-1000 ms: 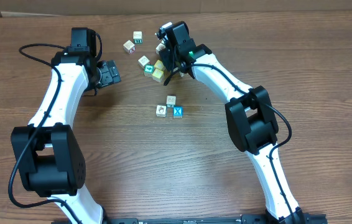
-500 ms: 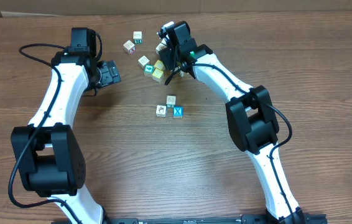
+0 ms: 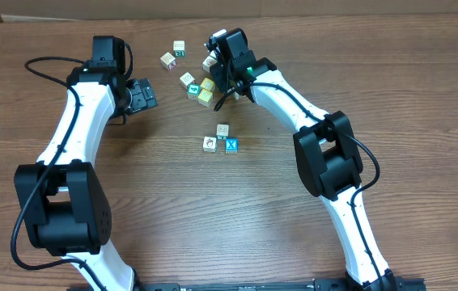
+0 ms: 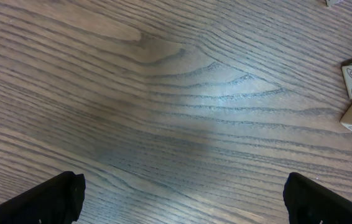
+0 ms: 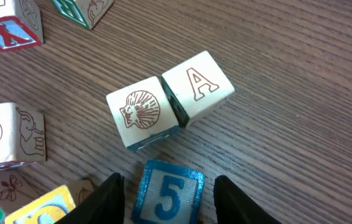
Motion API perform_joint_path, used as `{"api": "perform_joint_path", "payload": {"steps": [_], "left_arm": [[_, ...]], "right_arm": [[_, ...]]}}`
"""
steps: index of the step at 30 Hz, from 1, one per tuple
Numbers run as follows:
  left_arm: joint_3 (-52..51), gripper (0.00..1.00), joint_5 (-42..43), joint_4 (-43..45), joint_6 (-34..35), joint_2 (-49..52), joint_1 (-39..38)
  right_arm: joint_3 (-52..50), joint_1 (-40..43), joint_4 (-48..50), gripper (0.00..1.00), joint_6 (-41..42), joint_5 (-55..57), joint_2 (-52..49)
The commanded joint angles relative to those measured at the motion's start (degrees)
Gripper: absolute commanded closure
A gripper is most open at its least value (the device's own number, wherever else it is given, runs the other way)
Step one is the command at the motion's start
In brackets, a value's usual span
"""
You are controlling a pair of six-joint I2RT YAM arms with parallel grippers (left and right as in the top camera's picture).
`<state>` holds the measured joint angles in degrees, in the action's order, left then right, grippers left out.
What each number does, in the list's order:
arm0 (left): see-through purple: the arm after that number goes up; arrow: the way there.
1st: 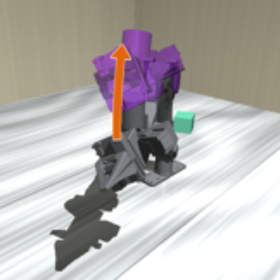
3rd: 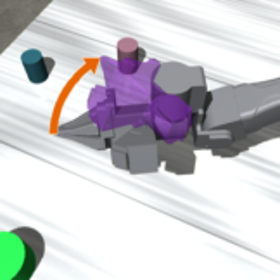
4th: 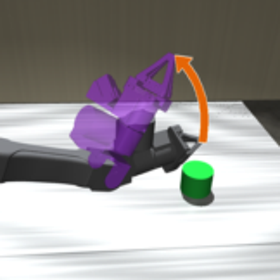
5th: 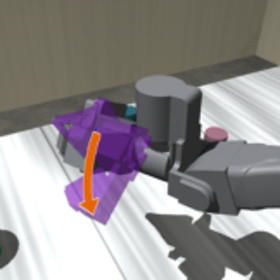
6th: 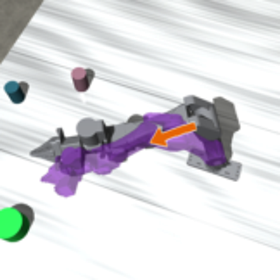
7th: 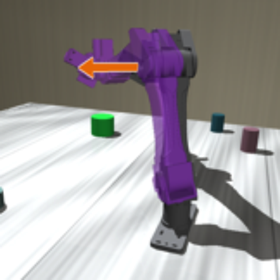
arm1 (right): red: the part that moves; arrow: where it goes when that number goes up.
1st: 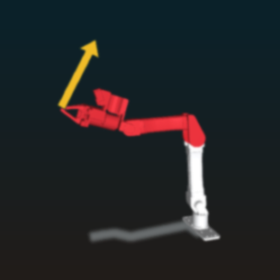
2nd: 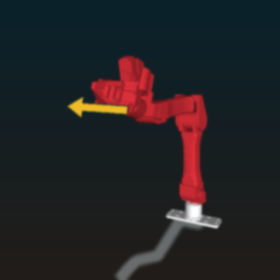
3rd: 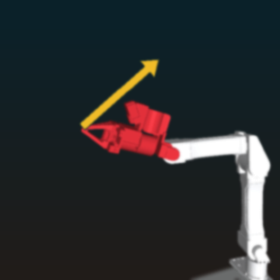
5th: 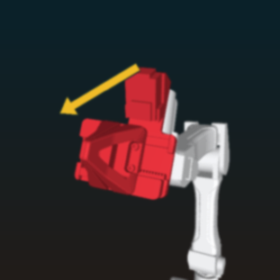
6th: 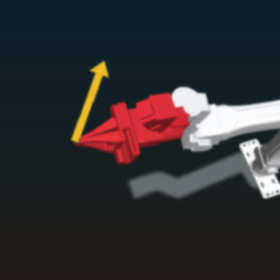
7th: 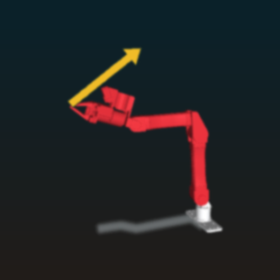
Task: Form a circle
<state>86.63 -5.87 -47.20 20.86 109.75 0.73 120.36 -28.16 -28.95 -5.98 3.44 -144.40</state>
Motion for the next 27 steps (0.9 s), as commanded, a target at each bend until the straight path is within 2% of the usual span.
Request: {"api": "perform_joint_path", "payload": {"steps": [1, 5, 8, 18, 27], "left_arm": [[0.85, 0.00, -0.70, -0.13, -0.07, 0.39, -0.37], [0.85, 0.00, -0.70, -0.13, -0.07, 0.39, -0.35], [0.85, 0.00, -0.70, -0.13, -0.07, 0.39, -0.37], [0.85, 0.01, -0.70, -0.13, -0.07, 0.39, -0.35], [0.85, 0.01, -0.70, -0.13, -0.07, 0.39, -0.37]], "right_arm": [[-0.31, 0.26, 0.17, 0.56, 0.15, 0.35, -0.83], [-0.31, 0.26, 0.09, 0.59, 0.17, 0.33, -0.98], [-0.31, 0.26, -0.02, 0.80, 0.37, 0.35, -0.98], [-0.28, 0.28, -0.31, 0.81, 1.64, 0.35, 0.83], [-0.28, 0.26, -2.36, 0.82, 1.64, 0.37, 9.64]]}}
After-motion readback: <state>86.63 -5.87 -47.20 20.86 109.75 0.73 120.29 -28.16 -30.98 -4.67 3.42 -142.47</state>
